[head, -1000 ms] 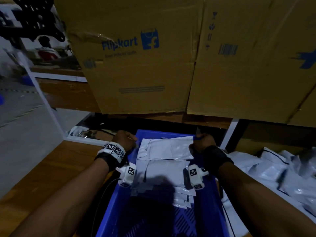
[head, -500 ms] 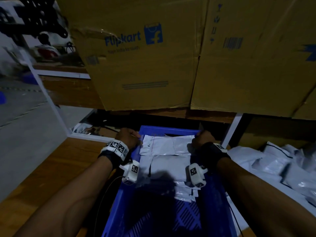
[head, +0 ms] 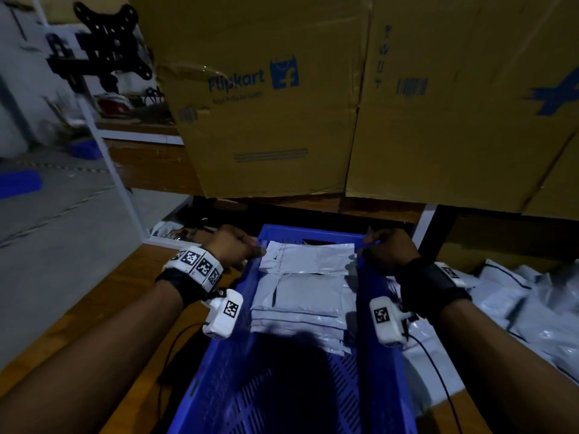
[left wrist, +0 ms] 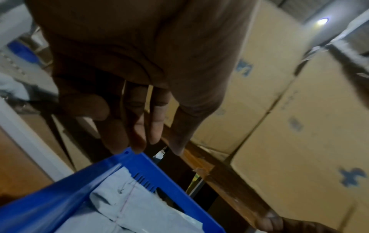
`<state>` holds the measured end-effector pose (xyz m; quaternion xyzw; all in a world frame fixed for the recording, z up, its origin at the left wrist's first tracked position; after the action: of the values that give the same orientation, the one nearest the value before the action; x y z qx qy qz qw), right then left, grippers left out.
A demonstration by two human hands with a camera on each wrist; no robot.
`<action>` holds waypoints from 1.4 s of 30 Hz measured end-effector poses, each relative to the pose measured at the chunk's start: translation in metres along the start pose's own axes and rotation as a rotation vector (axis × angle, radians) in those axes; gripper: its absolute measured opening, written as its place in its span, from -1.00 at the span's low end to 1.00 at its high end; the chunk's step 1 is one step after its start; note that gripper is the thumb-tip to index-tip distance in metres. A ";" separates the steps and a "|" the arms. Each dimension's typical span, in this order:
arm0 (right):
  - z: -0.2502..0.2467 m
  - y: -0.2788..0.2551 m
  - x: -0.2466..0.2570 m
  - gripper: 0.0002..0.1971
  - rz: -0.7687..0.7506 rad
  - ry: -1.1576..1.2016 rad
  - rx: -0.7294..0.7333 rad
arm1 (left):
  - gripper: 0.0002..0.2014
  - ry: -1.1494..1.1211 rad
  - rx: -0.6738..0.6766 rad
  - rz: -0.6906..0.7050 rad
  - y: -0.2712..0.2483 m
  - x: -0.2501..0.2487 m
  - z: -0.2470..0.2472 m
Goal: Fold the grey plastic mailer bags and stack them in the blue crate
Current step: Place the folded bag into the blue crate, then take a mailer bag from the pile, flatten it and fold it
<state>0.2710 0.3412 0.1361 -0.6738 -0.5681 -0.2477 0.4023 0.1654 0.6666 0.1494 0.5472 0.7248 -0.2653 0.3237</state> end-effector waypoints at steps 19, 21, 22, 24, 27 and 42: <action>-0.184 -0.217 -0.221 -0.85 -0.151 0.263 0.186 | -0.78 -0.078 -0.061 0.297 -0.311 -0.168 0.156; -0.204 -0.221 -0.256 -0.85 -0.116 0.261 0.154 | -0.85 -0.188 -0.040 0.288 -0.317 -0.171 0.202; -0.213 -0.223 -0.272 -0.86 -0.093 0.270 0.138 | -0.86 -0.223 -0.021 0.284 -0.317 -0.171 0.224; -0.228 -0.225 -0.300 -0.86 -0.047 0.297 0.103 | -0.86 -0.269 0.030 0.280 -0.318 -0.176 0.268; -0.248 -0.221 -0.337 -0.87 0.006 0.337 0.058 | -0.86 -0.349 0.124 0.287 -0.314 -0.185 0.328; -0.314 -0.069 -0.445 -0.78 0.357 0.582 -0.129 | -0.61 -0.517 0.248 0.126 -0.134 -0.233 0.522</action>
<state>0.1406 -0.1674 -0.0239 -0.6876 -0.2859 -0.3905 0.5413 0.1737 0.1015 -0.0089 0.5409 0.5449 -0.4619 0.4440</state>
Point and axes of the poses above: each hand's wrist, its own y-axis towards the middle knuckle, its own z-axis out of the palm, x = y × z, the point moved 3 cm from there along y, towards the middle knuckle, and after that the axes turned 10 degrees about z, right-handed, at the moved point
